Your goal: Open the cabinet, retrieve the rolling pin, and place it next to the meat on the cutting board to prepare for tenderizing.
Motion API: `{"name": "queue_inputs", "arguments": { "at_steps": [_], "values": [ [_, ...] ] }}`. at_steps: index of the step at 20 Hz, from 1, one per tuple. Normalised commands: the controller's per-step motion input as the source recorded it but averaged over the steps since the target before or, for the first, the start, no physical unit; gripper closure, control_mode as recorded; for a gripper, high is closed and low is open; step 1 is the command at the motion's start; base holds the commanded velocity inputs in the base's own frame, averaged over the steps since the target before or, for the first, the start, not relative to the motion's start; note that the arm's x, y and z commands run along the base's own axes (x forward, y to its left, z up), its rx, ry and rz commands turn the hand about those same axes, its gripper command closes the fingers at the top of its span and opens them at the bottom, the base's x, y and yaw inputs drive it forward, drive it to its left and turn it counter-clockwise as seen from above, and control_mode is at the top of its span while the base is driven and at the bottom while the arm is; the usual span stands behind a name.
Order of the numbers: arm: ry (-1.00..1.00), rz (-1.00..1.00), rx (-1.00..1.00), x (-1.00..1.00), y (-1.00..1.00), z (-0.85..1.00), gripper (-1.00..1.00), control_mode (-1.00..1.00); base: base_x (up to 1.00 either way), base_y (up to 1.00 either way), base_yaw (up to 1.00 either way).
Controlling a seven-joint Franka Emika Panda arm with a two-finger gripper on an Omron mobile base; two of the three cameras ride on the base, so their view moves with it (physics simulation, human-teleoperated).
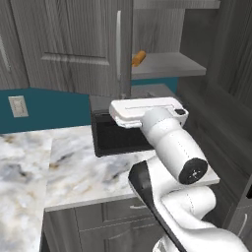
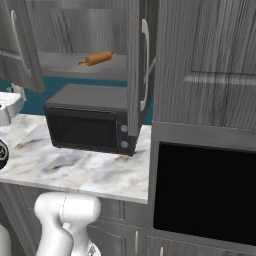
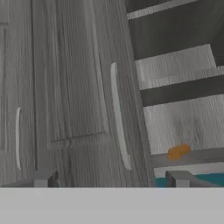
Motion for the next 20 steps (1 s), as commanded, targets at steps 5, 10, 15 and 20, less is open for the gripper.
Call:
{"name": "queue_inputs", "arguments": {
  "at_steps": [5, 10, 15, 20],
  "values": [
    [0.04, 0.11, 0.29, -0.42, -0.92, 0.23, -1.00, -1.00, 0.00, 0.00, 0.00],
    [0.20, 0.10, 0.33, 0.01, -0.59, 0.41, -1.00, -1.00, 0.00, 0.00, 0.00],
    [0.24, 0.07, 0.31, 0.18, -0.38, 0.18, -1.00, -1.00, 0.00, 0.00, 0.00],
    [0.16, 0.06, 0.25, 0.24, -0.24, -0.08, -1.00, -1.00, 0.00, 0.00, 0.00]
  ]
}}
